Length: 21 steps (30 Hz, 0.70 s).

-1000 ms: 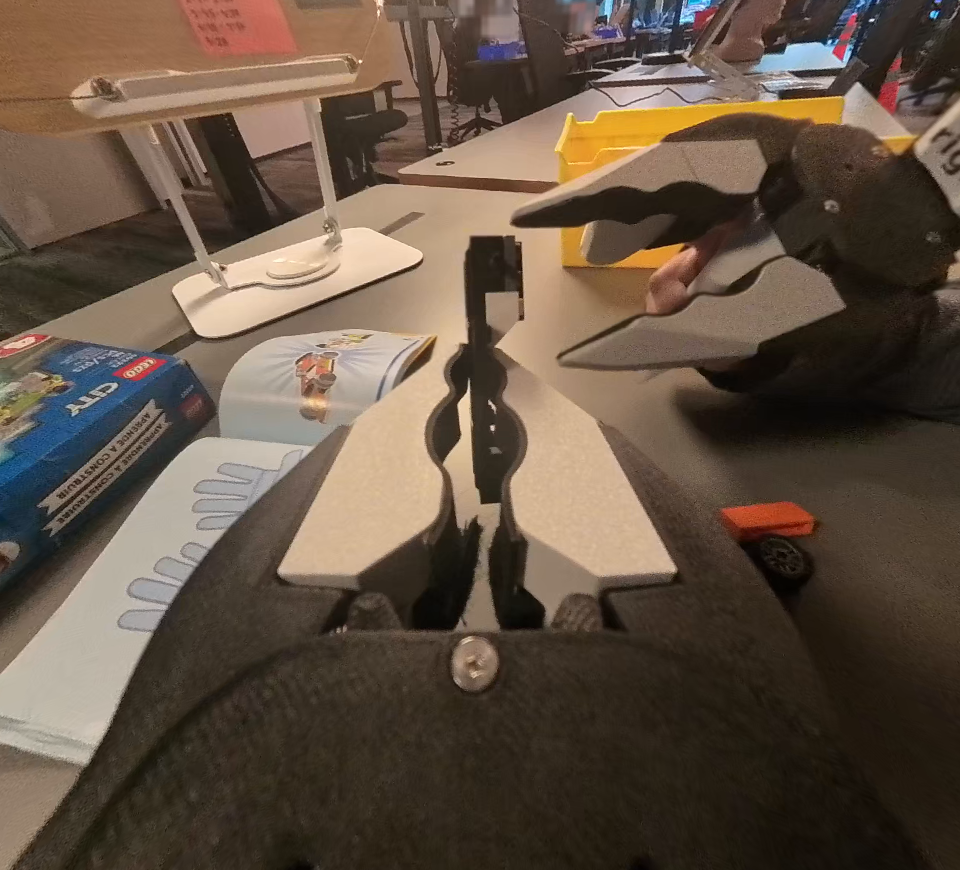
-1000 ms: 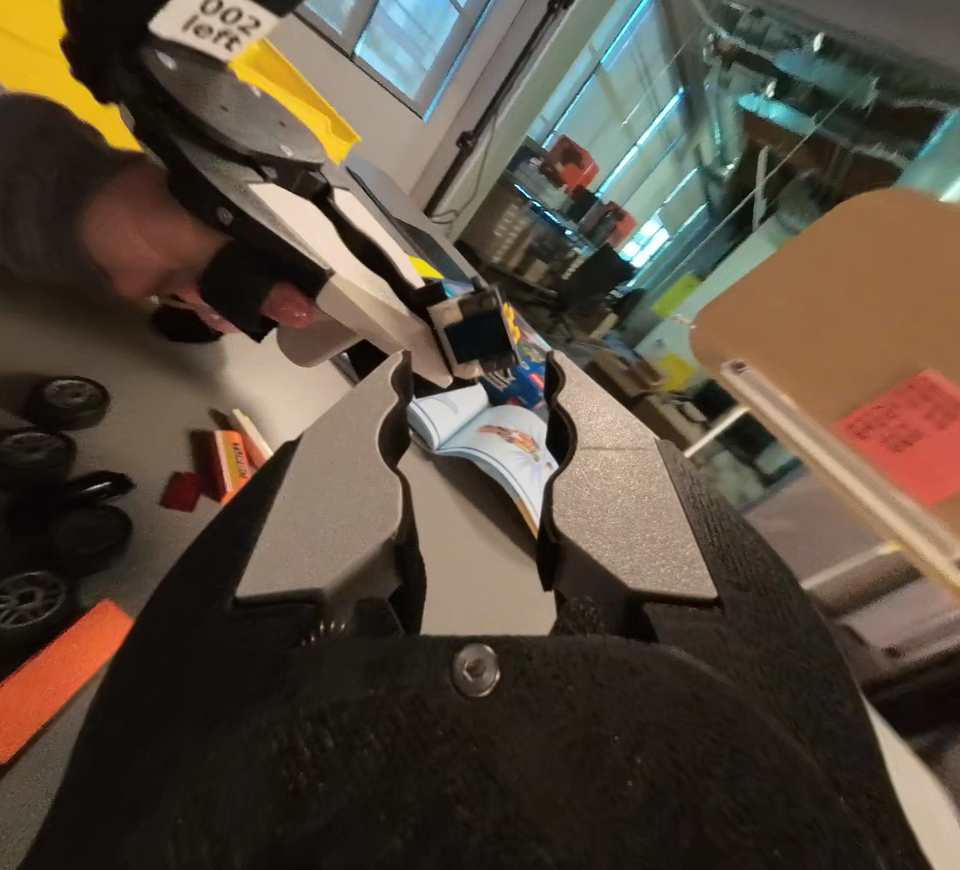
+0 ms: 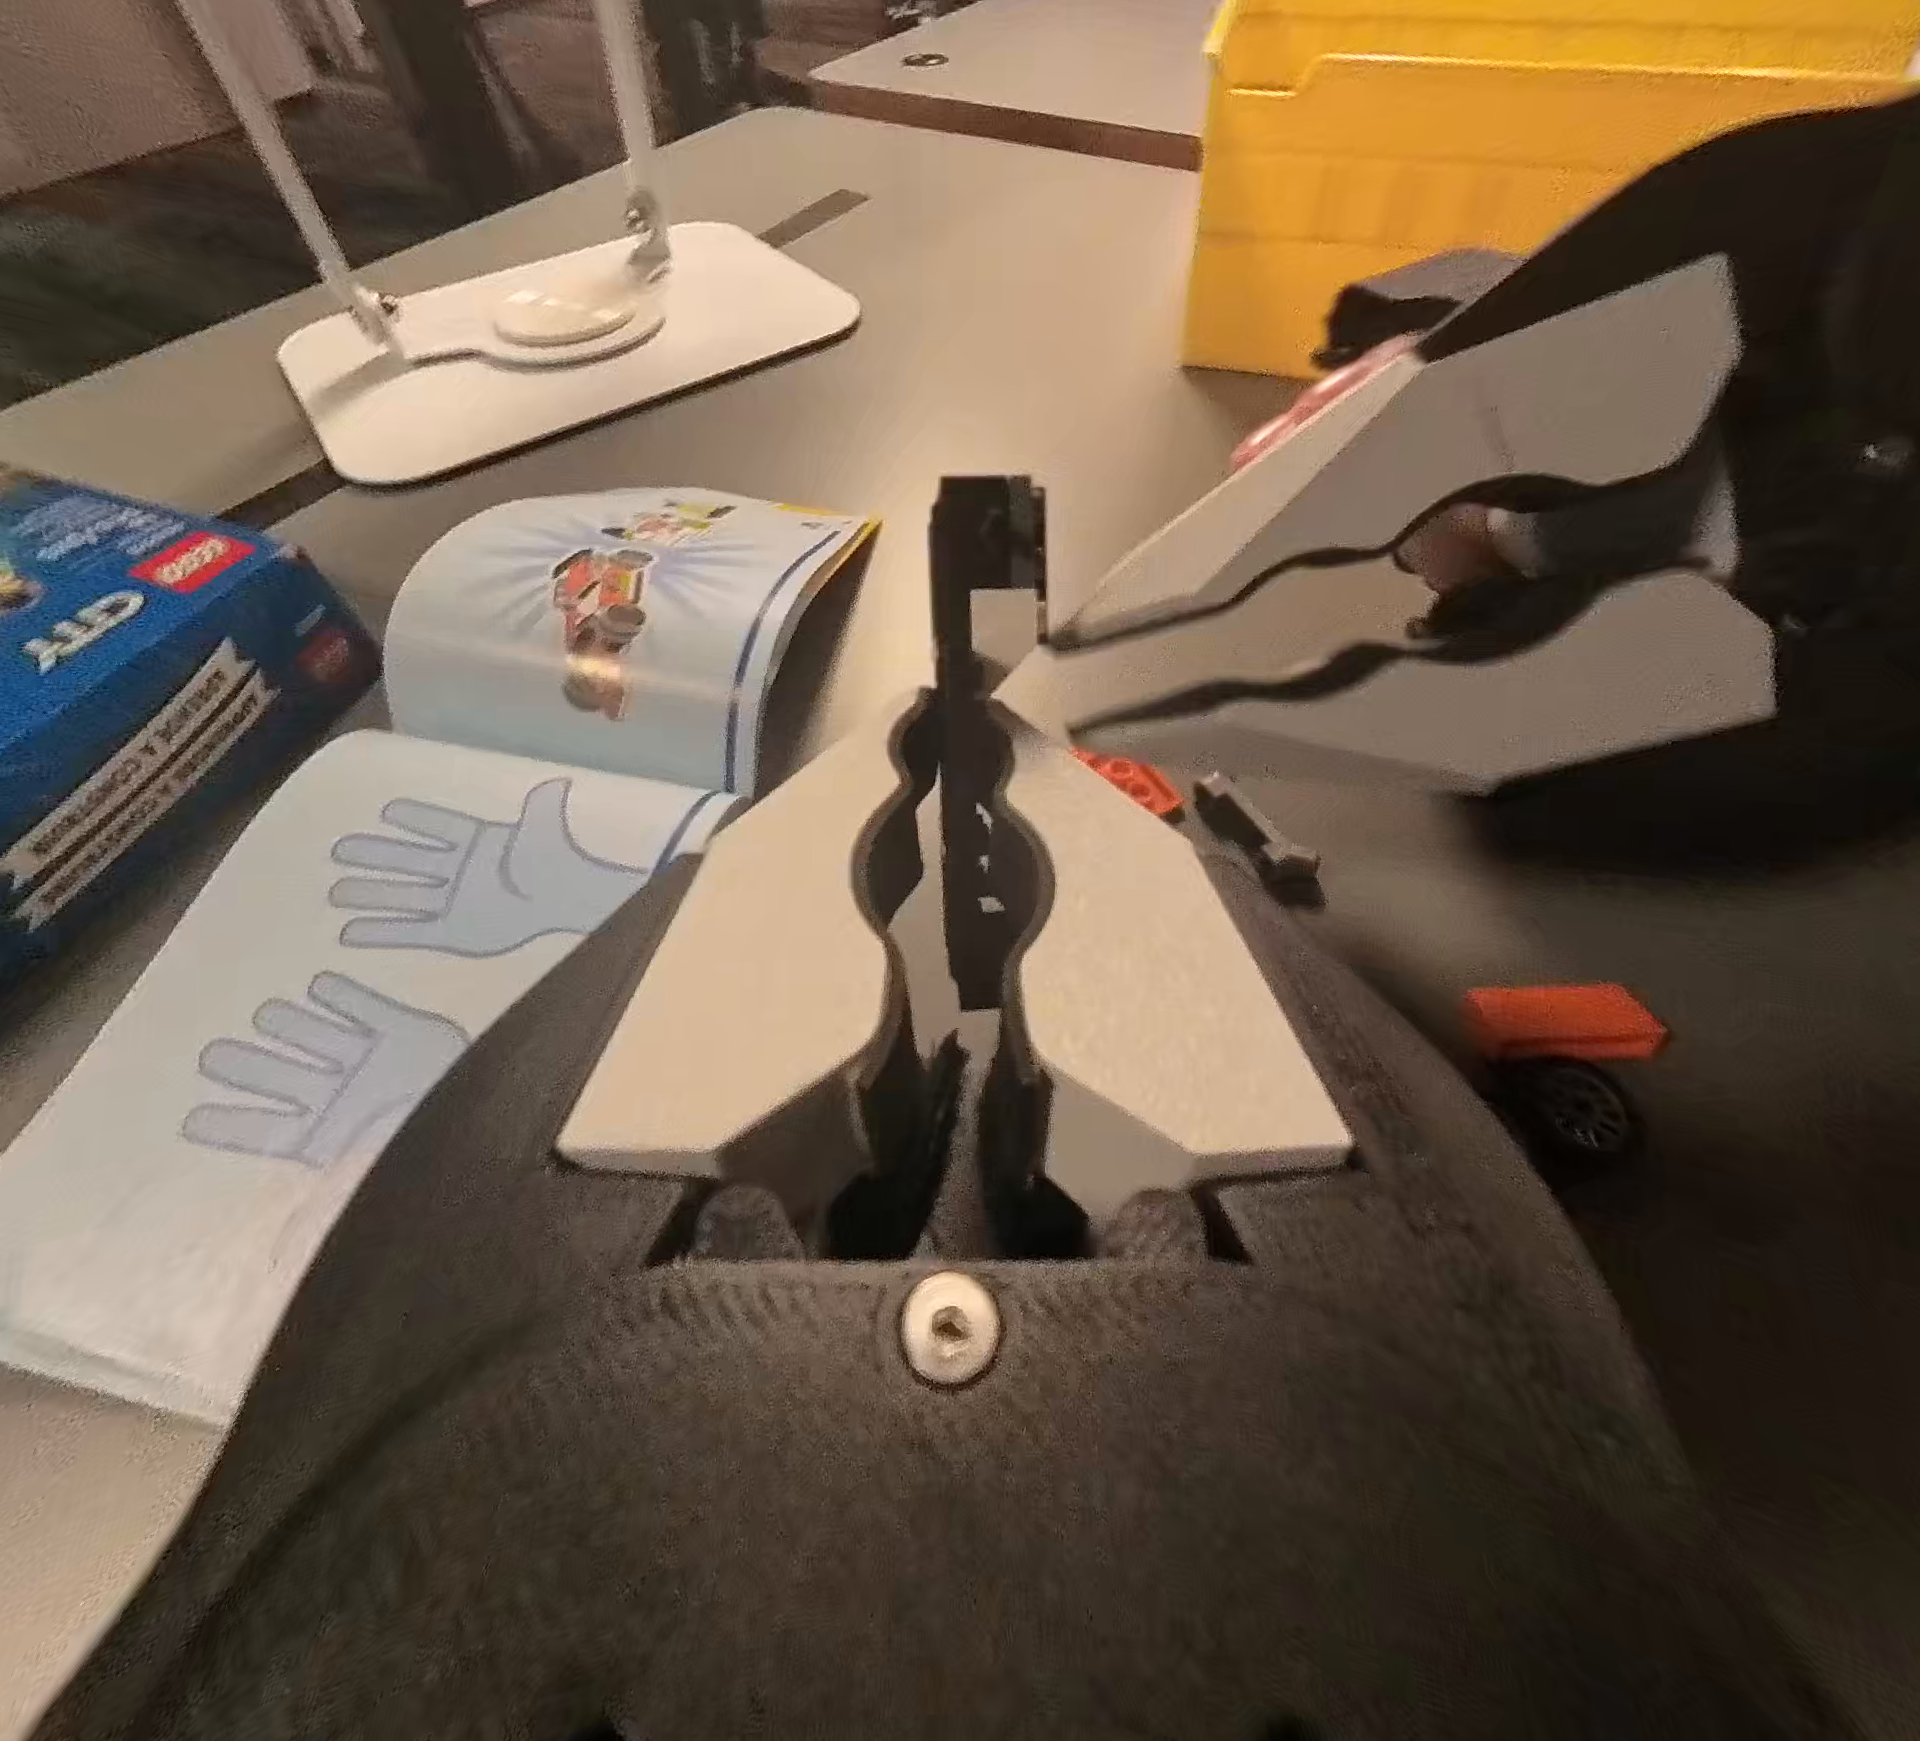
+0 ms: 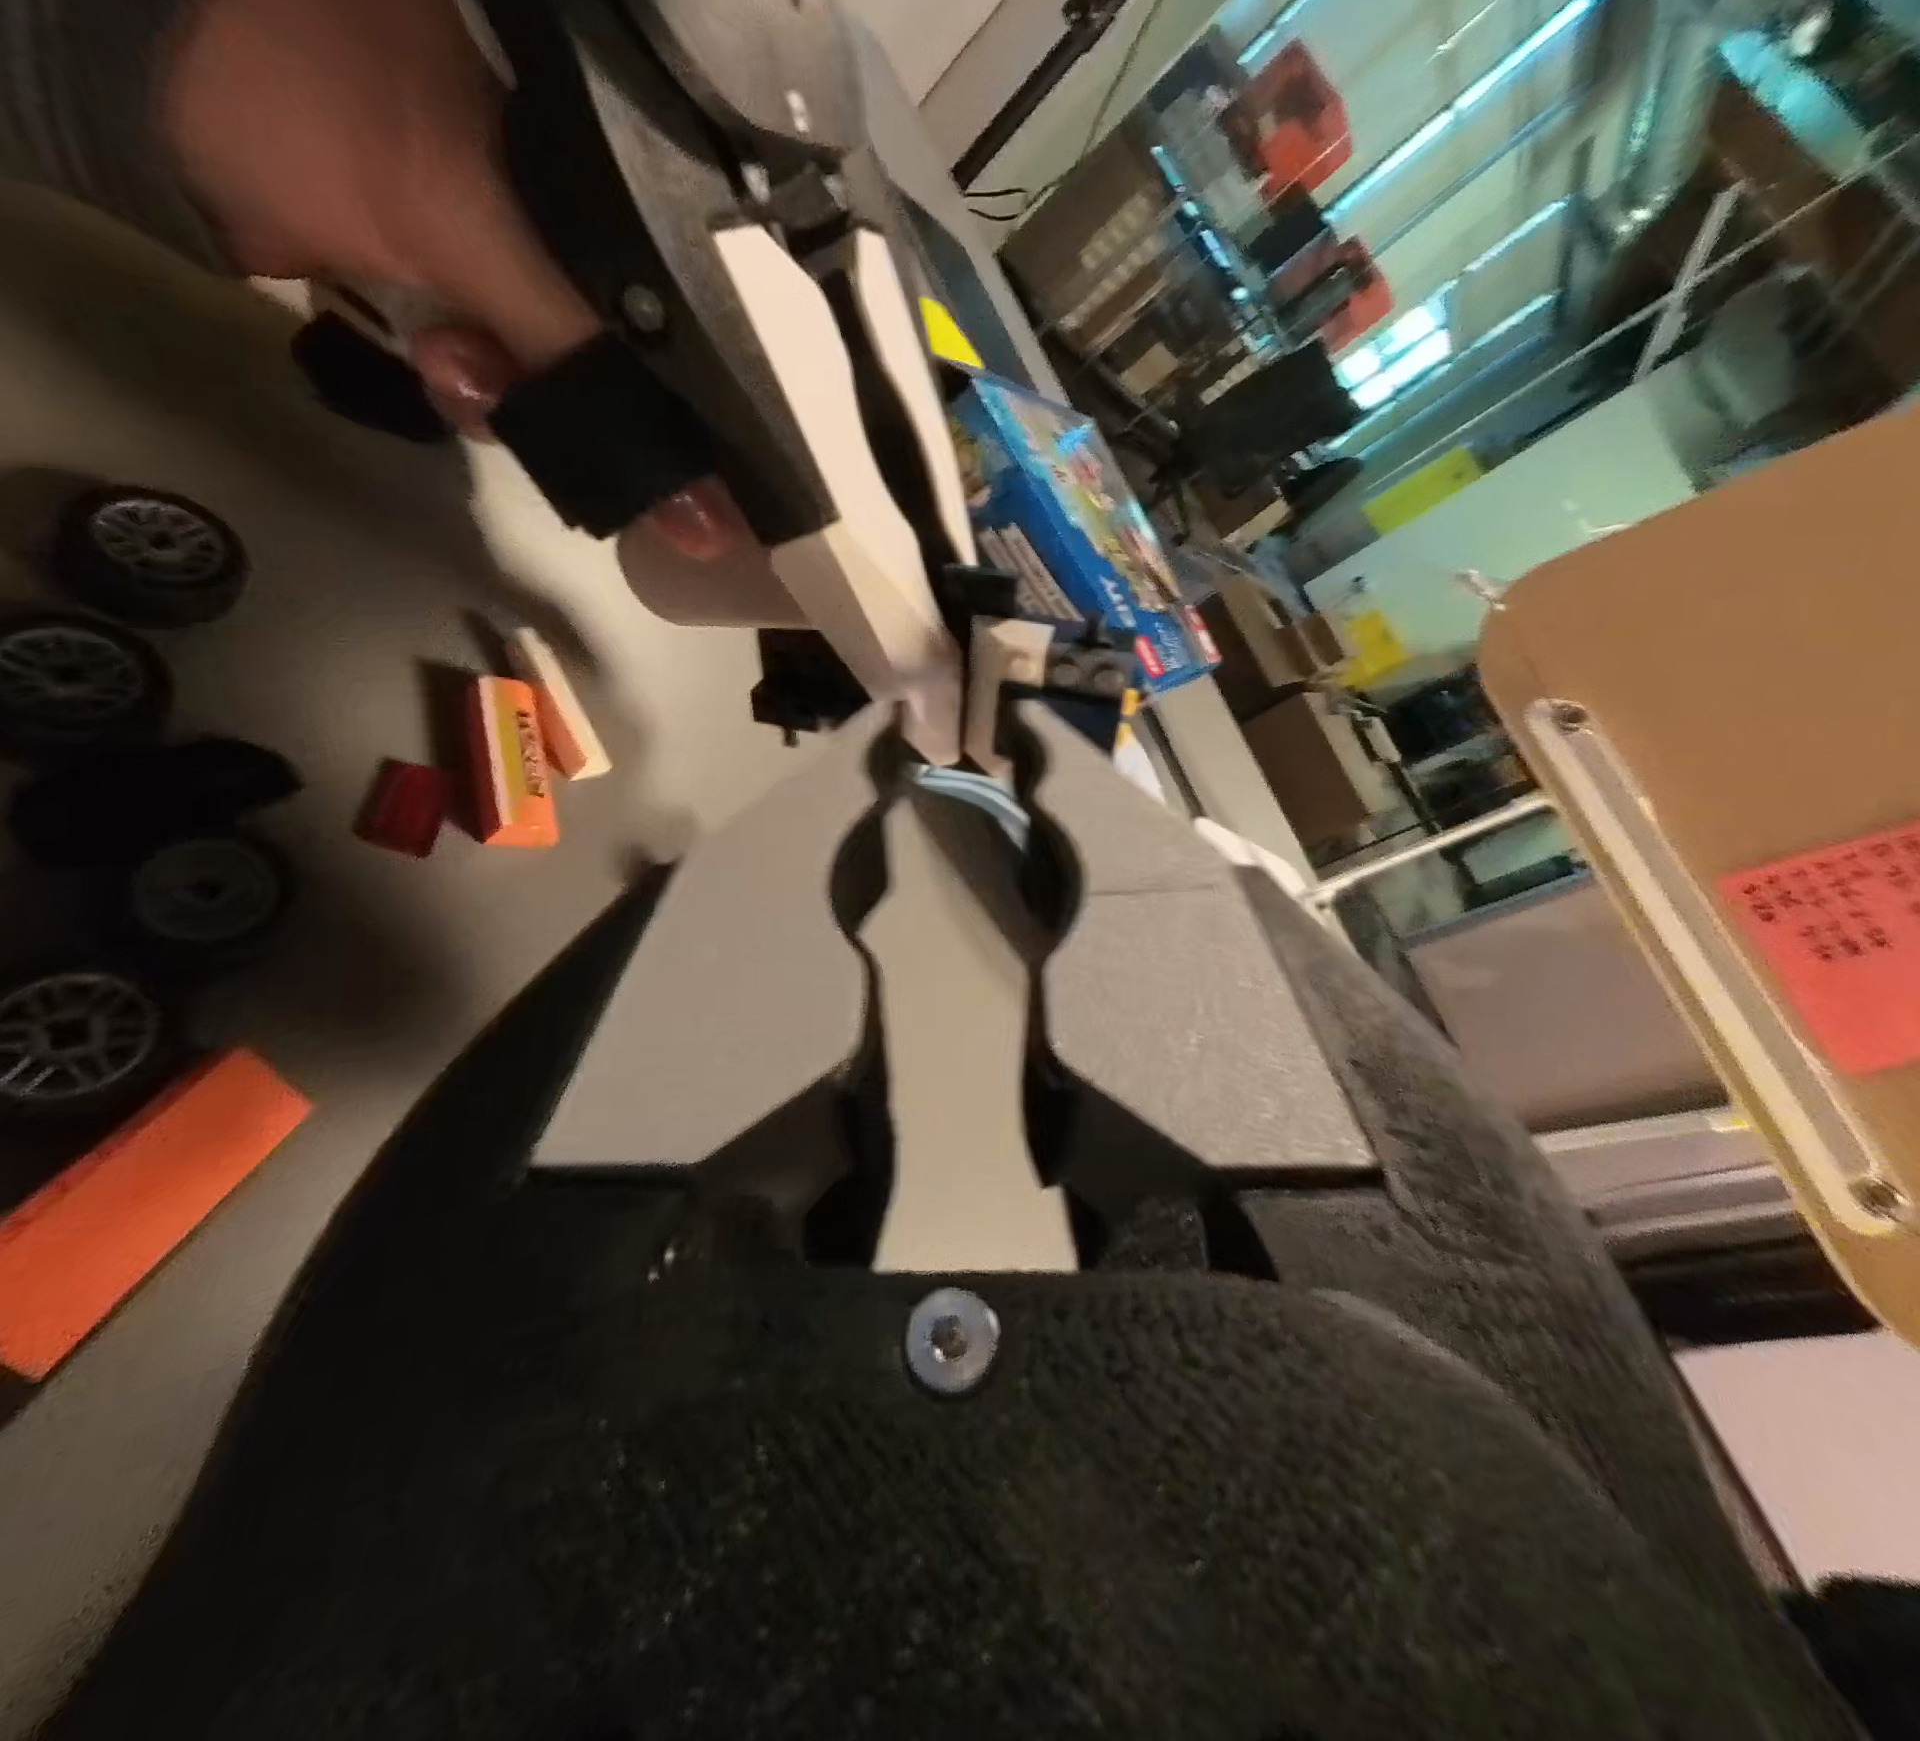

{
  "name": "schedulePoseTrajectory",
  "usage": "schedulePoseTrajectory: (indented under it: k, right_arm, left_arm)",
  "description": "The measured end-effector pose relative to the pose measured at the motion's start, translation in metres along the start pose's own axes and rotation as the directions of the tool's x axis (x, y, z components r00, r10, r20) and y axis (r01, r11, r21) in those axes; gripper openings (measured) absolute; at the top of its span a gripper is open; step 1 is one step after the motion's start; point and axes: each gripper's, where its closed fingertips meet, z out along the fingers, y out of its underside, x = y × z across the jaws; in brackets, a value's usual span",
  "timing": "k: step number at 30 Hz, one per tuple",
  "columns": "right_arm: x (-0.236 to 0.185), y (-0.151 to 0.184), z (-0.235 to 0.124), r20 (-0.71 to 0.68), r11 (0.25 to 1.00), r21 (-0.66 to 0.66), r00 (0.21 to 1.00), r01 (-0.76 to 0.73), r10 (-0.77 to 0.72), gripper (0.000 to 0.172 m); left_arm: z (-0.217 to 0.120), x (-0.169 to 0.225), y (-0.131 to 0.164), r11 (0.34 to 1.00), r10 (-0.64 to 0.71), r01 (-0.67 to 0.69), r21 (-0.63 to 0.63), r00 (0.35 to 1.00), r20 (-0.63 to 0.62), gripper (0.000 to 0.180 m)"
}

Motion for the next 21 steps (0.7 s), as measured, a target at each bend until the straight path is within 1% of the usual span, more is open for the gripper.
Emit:
schedulePoseTrajectory:
  k: [1,2,3,4,7,8,9,10,12,16,21]
  right_arm:
    - [0.005,0.0,0.0,-0.04,1.0,-0.003,0.999,-0.006,0.006,0.036]
    - [0.011,0.002,0.001,-0.08,1.0,-0.018,0.997,-0.005,0.004,0.049]
    - [0.016,0.003,0.001,-0.111,0.999,-0.033,0.994,0.002,-0.006,0.056]
    - [0.016,0.004,0.002,-0.116,0.999,-0.046,0.993,0.011,-0.016,0.056]
    - [0.012,0.008,0.003,-0.108,0.997,-0.065,0.993,0.041,-0.047,0.044]
    - [0.013,0.007,0.002,-0.117,0.998,-0.059,0.992,0.036,-0.043,0.037]
    - [0.015,0.004,0.002,-0.121,0.999,-0.039,0.992,0.019,-0.024,0.034]
    - [0.016,0.001,0.001,-0.111,1.0,-0.014,0.994,-0.011,0.009,0.035]
    - [0.016,-0.004,-0.002,-0.078,0.996,0.028,0.993,-0.083,0.085,0.037]
    - [0.012,0.001,-0.001,-0.044,0.997,0.005,0.996,-0.083,0.083,0.034]
    - [0.013,0.009,-0.003,-0.01,0.989,-0.005,0.988,-0.151,0.151,0.035]
  left_arm:
    - [0.0,-0.002,0.001,1.0,-0.03,0.03,-0.009,1.0,-0.001,0.003]
    - [0.0,-0.002,0.003,0.998,-0.058,0.057,-0.016,0.998,-0.018,0.003]
    - [-0.001,-0.001,0.003,0.997,-0.078,0.077,-0.022,0.996,-0.038,0.003]
    - [0.0,0.001,0.005,0.996,-0.089,0.087,-0.033,0.995,-0.052,0.003]
    - [0.0,0.002,0.006,0.992,-0.117,0.114,-0.047,0.991,-0.067,0.003]
    - [0.0,0.003,0.006,0.989,-0.141,0.137,-0.048,0.987,-0.082,0.003]
    - [0.0,0.007,0.007,0.987,-0.156,0.15,-0.056,0.981,-0.112,0.003]
    - [0.001,0.01,0.008,0.985,-0.164,0.156,-0.071,0.979,-0.123,0.003]
    - [0.002,0.014,0.011,0.988,-0.136,0.125,-0.09,0.983,-0.125,0.004]
    - [0.005,0.02,0.012,0.985,-0.15,0.135,-0.108,0.978,-0.145,0.003]
    - [0.002,0.021,0.009,0.978,-0.204,0.189,-0.092,0.962,-0.183,0.004]
